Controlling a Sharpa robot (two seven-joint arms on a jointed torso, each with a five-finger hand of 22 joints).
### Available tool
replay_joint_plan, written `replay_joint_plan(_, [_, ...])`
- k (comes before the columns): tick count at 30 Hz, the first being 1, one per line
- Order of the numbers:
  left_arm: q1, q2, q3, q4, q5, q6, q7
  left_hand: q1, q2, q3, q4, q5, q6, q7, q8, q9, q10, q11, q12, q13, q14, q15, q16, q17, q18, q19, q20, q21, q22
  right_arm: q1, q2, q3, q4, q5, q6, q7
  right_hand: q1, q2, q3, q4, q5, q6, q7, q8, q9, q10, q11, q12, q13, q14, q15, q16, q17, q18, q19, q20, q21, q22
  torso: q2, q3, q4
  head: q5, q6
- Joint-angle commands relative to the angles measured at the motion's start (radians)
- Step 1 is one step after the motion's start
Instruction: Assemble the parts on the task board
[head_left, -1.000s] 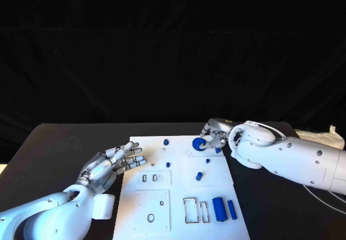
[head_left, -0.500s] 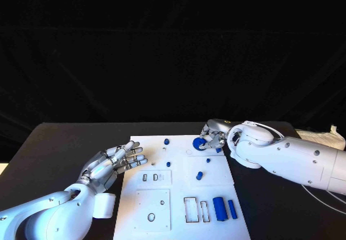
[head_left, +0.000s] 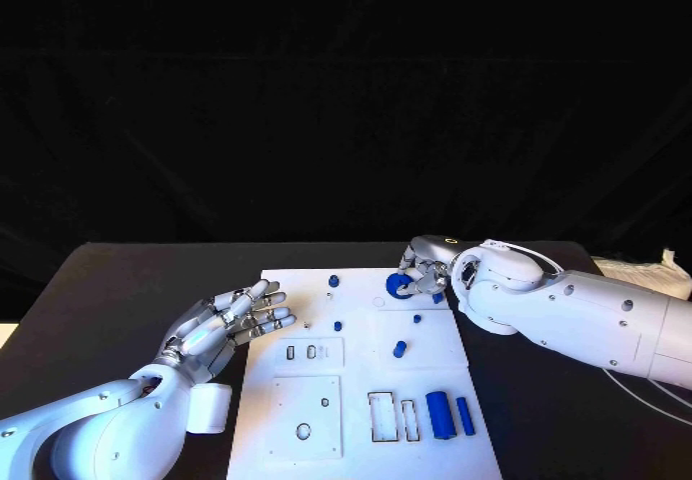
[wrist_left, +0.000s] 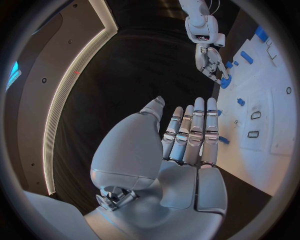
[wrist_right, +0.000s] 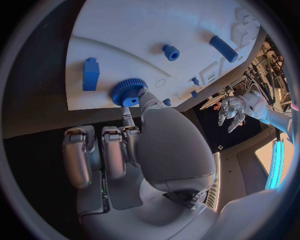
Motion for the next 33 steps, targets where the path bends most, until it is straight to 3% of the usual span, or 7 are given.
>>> replay_joint_plan(1, [0.001, 0.001, 0.001, 0.002, 0.0, 0.023, 0.002, 0.003, 0.008, 0.005, -0.005, 0.006, -0.002, 0.015, -0.004, -0.001, -0.003, 0.004, -0.005, -0.001, 0.001, 0.008, -0.003, -0.001, 0.013, 0.003, 0.006, -0.004, -0.002, -0.01, 0.003, -0.005, 0.006, -0.096, 0.009, -0.01, -0.002, 0.001, 0.009, 0.002, -0.006, 0.012, -0.001, 0.004, 0.003, 0.07, -0.008, 0.015, 0.215, 0.1, 0.002, 0.005, 0.243, -0.009, 0.095, 0.0, 0.008, 0.246, 0.0, -0.0004, 0.0, 0.001, 0.0])
replay_joint_plan(9, [0.001, 0.001, 0.001, 0.001, 0.0, 0.023, 0.0, 0.003, 0.008, 0.006, -0.005, 0.006, -0.002, 0.015, -0.004, -0.001, -0.003, 0.004, -0.005, -0.001, 0.001, 0.008, -0.004, -0.001, 0.013, 0.003, 0.006, -0.005, -0.002, -0.015, 0.001, -0.006, 0.032, -0.141, -0.061, -0.001, 0.025, 0.027, 0.063, -0.023, 0.01, 0.058, -0.02, 0.016, 0.01, 0.089, -0.024, 0.047, 0.24, 0.101, -0.011, 0.006, 0.247, -0.014, 0.105, -0.011, 0.016, 0.263, -0.001, 0.0003, 0.0005, 0.003, 0.0])
replay_joint_plan(17, [0.001, 0.002, 0.001, 0.0, 0.0, 0.025, -0.001, 0.003, 0.008, 0.006, -0.005, 0.006, -0.002, 0.015, -0.005, -0.001, -0.003, 0.004, -0.005, -0.001, 0.001, 0.008, -0.004, -0.001, 0.013, 0.003, 0.006, -0.005, -0.002, -0.014, 0.002, -0.005, 0.08, -0.144, -0.153, 0.021, 0.017, 0.027, 0.084, -0.029, 0.042, 0.074, -0.027, 0.016, 0.011, 0.095, -0.031, 0.056, 0.248, 0.103, -0.017, 0.01, 0.257, -0.014, 0.105, -0.018, 0.016, 0.263, -0.001, -0.0005, 0.0008, 0.007, 0.004])
replay_joint_plan(24, [0.001, 0.004, 0.001, 0.0, 0.0, 0.027, -0.004, 0.003, 0.008, 0.007, -0.006, 0.006, -0.002, 0.015, -0.005, -0.001, -0.003, 0.004, -0.005, -0.001, 0.001, 0.008, -0.005, -0.001, 0.013, 0.003, 0.006, -0.005, -0.002, -0.013, 0.043, -0.005, 0.113, -0.187, -0.172, 0.03, 0.003, 0.021, 0.092, -0.029, 0.055, 0.074, -0.027, 0.011, 0.01, 0.095, -0.031, 0.056, 0.248, 0.103, -0.018, 0.01, 0.257, -0.014, 0.105, -0.019, 0.016, 0.263, 0.0, -0.0011, 0.0009, 0.01, 0.005])
replay_joint_plan(33, [0.001, 0.007, 0.001, 0.001, 0.0, 0.027, -0.005, 0.003, 0.008, 0.008, -0.006, 0.006, -0.003, 0.015, -0.005, -0.001, -0.004, 0.004, -0.005, -0.001, 0.001, 0.008, -0.005, -0.001, 0.013, 0.002, 0.006, -0.005, -0.002, -0.013, 0.116, -0.01, 0.096, -0.214, -0.167, 0.037, 0.002, 0.019, 0.093, -0.03, 0.057, 0.073, -0.026, 0.009, 0.01, 0.094, -0.031, 0.055, 0.247, 0.103, -0.018, 0.01, 0.256, -0.014, 0.105, -0.02, 0.016, 0.263, 0.0, -0.002, 0.0021, 0.014, 0.004])
